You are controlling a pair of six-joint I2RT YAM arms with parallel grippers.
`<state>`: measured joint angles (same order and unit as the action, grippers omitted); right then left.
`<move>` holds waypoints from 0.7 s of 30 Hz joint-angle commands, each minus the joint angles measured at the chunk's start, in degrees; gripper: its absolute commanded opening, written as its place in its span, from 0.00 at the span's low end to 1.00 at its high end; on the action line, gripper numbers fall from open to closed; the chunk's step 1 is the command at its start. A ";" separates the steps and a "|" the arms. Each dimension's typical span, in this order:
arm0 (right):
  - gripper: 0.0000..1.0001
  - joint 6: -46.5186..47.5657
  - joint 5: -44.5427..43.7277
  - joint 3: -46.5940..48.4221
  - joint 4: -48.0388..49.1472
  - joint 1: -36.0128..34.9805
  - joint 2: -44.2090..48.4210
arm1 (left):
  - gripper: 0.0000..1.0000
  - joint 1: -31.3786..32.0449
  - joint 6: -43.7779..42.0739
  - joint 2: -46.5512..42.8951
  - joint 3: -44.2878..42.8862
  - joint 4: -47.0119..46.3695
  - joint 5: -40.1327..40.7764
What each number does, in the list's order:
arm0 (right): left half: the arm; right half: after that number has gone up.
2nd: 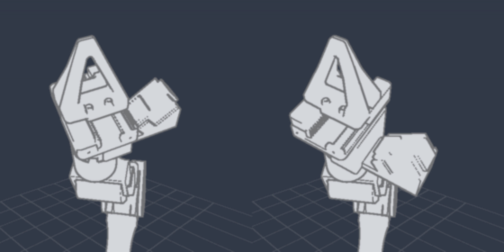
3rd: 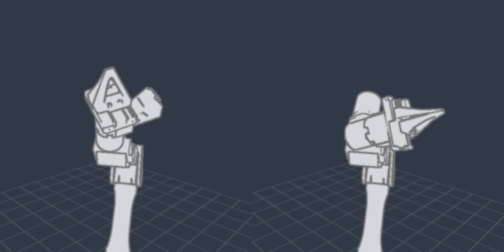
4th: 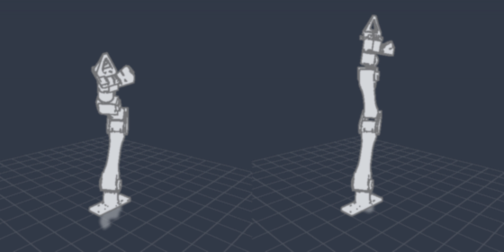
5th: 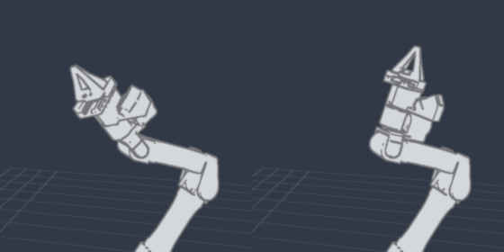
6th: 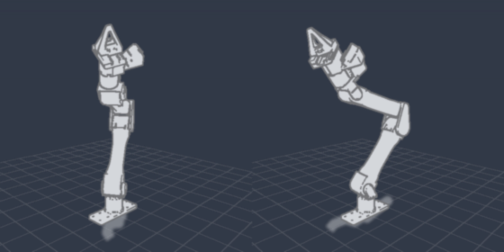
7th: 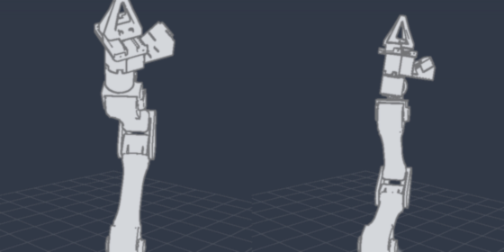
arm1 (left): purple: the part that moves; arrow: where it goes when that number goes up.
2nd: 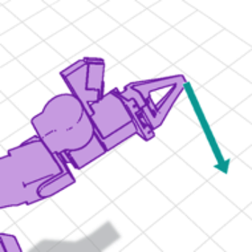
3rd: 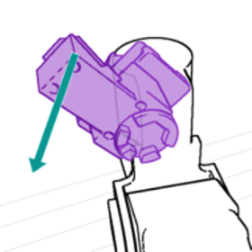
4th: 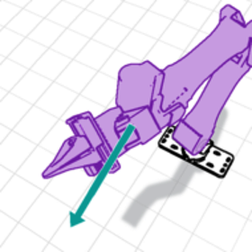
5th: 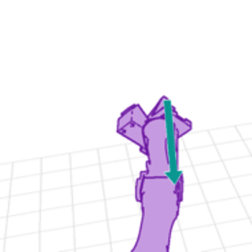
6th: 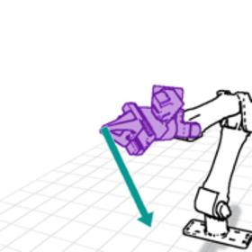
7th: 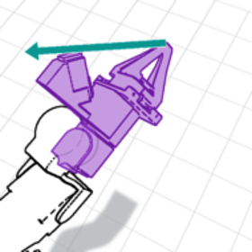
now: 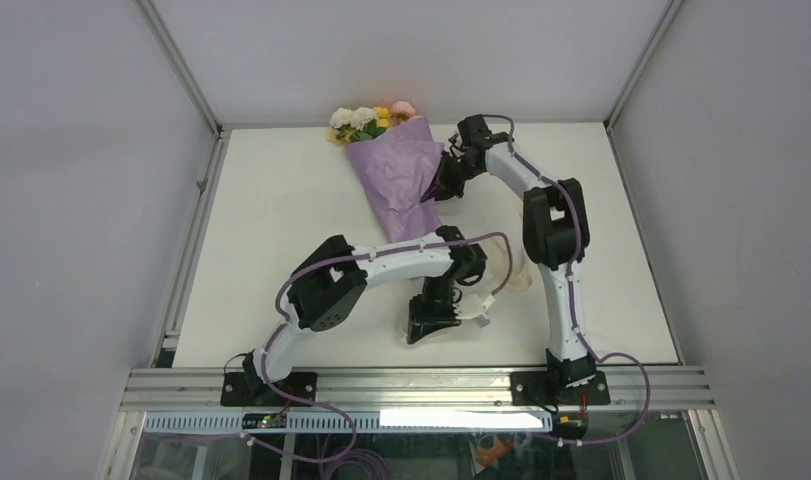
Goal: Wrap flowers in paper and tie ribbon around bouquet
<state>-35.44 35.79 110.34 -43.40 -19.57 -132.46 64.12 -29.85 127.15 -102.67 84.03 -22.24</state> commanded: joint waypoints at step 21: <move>0.00 -1.03 -1.05 -2.34 -4.16 1.93 12.45 | 0.00 -57.82 2.12 -24.71 6.62 -0.28 -3.64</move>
<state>-36.45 33.34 109.06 -47.35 -17.39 -126.41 13.72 -34.94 105.69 -83.94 83.96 -12.45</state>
